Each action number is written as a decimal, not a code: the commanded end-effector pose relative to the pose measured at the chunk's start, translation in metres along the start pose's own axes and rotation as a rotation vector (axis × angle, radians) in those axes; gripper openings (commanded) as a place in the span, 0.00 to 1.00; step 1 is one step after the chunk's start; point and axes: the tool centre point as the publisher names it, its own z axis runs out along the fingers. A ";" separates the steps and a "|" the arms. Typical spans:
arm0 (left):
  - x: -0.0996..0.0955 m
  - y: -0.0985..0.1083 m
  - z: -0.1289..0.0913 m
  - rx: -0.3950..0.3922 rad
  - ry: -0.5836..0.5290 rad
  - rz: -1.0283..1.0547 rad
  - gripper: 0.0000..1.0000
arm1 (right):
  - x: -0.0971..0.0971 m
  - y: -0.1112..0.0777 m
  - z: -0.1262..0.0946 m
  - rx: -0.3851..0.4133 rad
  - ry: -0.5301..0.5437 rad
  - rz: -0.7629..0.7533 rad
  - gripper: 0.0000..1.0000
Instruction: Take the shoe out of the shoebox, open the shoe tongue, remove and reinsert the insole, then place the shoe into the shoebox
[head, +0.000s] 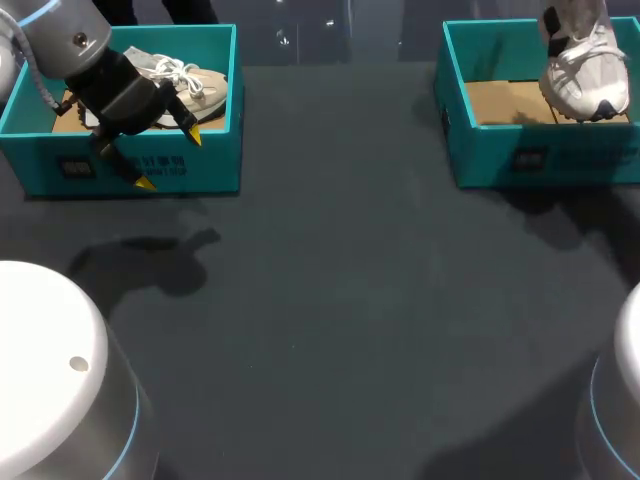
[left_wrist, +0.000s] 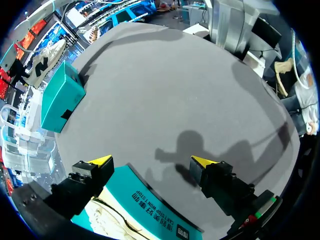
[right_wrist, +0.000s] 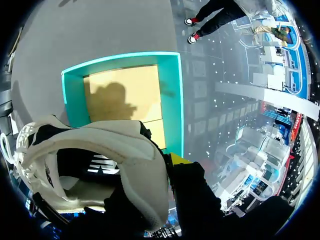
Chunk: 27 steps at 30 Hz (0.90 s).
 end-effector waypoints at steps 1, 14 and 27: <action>0.001 0.000 0.000 -0.001 0.000 0.001 1.00 | 0.000 -0.021 0.007 -0.025 0.001 0.048 0.00; 0.001 0.000 0.000 -0.001 0.000 0.001 1.00 | 0.041 -0.066 0.019 0.100 0.035 0.701 0.00; 0.001 0.000 0.000 -0.001 0.000 0.001 1.00 | 0.041 -0.066 0.019 0.100 0.035 0.701 0.00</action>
